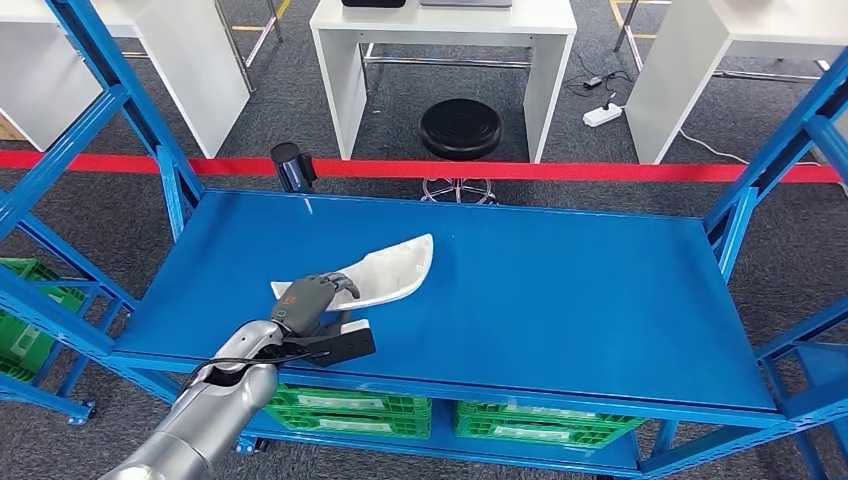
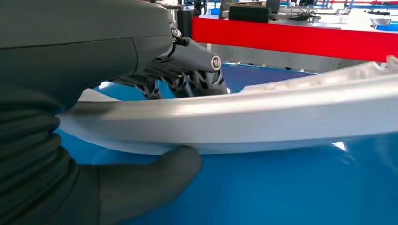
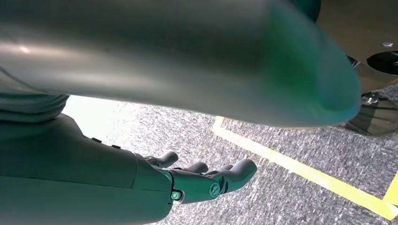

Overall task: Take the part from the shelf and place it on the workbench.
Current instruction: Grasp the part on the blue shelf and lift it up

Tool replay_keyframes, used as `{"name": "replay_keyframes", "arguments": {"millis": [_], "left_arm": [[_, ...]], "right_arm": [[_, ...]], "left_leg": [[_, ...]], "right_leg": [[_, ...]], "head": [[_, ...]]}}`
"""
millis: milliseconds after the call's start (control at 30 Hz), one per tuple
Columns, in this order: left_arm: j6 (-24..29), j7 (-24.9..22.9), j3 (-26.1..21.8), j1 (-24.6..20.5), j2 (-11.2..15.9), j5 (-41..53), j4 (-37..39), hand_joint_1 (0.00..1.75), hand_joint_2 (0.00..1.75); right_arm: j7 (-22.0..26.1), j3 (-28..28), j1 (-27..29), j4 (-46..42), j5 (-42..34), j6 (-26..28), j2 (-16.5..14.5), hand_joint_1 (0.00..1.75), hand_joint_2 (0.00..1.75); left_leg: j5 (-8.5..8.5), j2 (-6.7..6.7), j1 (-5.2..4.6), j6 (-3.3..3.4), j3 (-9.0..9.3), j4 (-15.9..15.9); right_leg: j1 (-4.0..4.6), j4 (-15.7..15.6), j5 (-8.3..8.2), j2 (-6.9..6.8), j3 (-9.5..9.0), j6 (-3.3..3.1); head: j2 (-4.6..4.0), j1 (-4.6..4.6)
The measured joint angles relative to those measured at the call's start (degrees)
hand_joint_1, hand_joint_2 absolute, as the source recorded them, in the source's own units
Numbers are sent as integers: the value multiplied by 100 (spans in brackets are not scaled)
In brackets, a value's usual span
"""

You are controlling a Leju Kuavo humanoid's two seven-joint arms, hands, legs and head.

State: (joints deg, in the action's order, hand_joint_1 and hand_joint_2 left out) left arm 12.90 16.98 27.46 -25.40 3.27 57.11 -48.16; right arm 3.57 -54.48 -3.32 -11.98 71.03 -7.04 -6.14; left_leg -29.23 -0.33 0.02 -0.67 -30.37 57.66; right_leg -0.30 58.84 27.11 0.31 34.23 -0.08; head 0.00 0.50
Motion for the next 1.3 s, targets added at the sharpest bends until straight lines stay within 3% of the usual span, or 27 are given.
{"name": "replay_keyframes", "arguments": {"millis": [567, 667, 733, 867, 1033, 1133, 1300], "left_arm": [[275, 73, 3, -181, -1, 106, 204, 175, 175], [487, 317, -14, -169, -3, -129, 234, 175, 175], [457, 779, -87, -103, -16, -712, 140, 175, 175], [-606, 1990, -354, 309, -115, -3033, -819, 175, 175], [-2565, 2321, -460, 966, -230, -5667, -2828, 175, 175], [-3245, 2337, -460, 1241, -290, -6244, -3757, 175, 175], [-3442, 2332, -452, 1533, -384, -6387, -4705, 175, 175]], "right_arm": [[33, -7, 5, 0, -1, 0, 0, 0, 0], [58, -24, 5, 0, 12, 0, 0, 0, 0], [63, -42, 5, 0, 20, 0, 0, 0, 0], [49, -61, 10, 0, 62, 0, 1, 0, 0], [107, -75, 8, 0, 155, 0, 11, 0, 0], [115, -75, 3, 0, 196, 0, 17, 0, 0], [110, -75, 0, 0, 195, 0, 17, 0, 0]], "left_leg": [[0, -1, 0, 0, 10, 0], [0, -2, 0, 0, 10, 0], [0, -1, 0, 0, 9, 0], [-2, -1, 0, 2, 7, 0], [-13, 2, 0, 13, 4, 0], [-15, 1, -1, 12, 4, 0], [-16, 2, -1, 12, 3, 0]], "right_leg": [[-1, 0, 0, -1, -12, 0], [-1, 0, 0, -2, -12, 0], [-1, 0, 0, -1, -12, 0], [-1, -1, 1, 0, -10, 0], [-1, -6, 6, 2, -10, 6], [-1, -8, 7, 0, -12, 8], [-1, -8, 7, 0, -16, 9]], "head": [[0, 1], [0, 1], [0, 1], [0, 0], [0, -1], [0, -1], [0, 0]]}}
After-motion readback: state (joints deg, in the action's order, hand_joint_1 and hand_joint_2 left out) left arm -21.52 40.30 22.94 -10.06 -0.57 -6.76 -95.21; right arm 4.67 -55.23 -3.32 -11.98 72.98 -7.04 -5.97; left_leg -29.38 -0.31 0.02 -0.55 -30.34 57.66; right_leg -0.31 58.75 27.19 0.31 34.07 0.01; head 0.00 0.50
